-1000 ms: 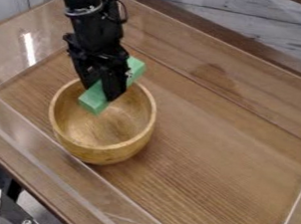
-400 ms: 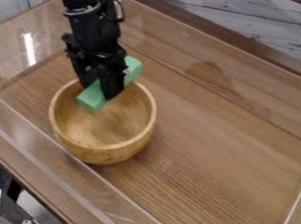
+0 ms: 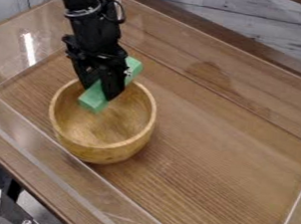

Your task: Put the green block in the brown bowl

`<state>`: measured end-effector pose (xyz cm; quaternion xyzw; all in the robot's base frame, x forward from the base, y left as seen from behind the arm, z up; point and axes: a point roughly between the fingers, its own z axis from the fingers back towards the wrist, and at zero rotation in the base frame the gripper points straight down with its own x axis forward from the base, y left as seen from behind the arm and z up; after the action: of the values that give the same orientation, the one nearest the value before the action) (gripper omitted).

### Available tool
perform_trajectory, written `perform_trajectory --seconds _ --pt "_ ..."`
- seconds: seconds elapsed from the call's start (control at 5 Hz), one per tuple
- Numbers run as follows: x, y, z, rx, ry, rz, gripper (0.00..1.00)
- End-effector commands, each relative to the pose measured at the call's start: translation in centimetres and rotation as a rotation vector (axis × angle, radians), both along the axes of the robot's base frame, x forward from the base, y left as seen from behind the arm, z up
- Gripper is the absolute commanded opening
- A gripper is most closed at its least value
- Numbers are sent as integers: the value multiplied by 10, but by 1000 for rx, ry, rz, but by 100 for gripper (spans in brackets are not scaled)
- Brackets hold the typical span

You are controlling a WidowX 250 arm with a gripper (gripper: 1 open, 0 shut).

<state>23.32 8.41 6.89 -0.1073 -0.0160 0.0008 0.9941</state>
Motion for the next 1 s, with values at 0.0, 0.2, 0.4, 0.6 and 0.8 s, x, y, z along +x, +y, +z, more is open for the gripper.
perform_trajectory --seconds 0.0,0.2,0.4,0.6,0.8 --pt "12 4 10 23 -43 -6 0" --pt "13 3 8 21 -39 -7 0" --pt "14 3 7 19 -35 -7 0" --pt "15 2 6 17 -30 -8 0" --pt "16 2 5 14 -25 -8 0"
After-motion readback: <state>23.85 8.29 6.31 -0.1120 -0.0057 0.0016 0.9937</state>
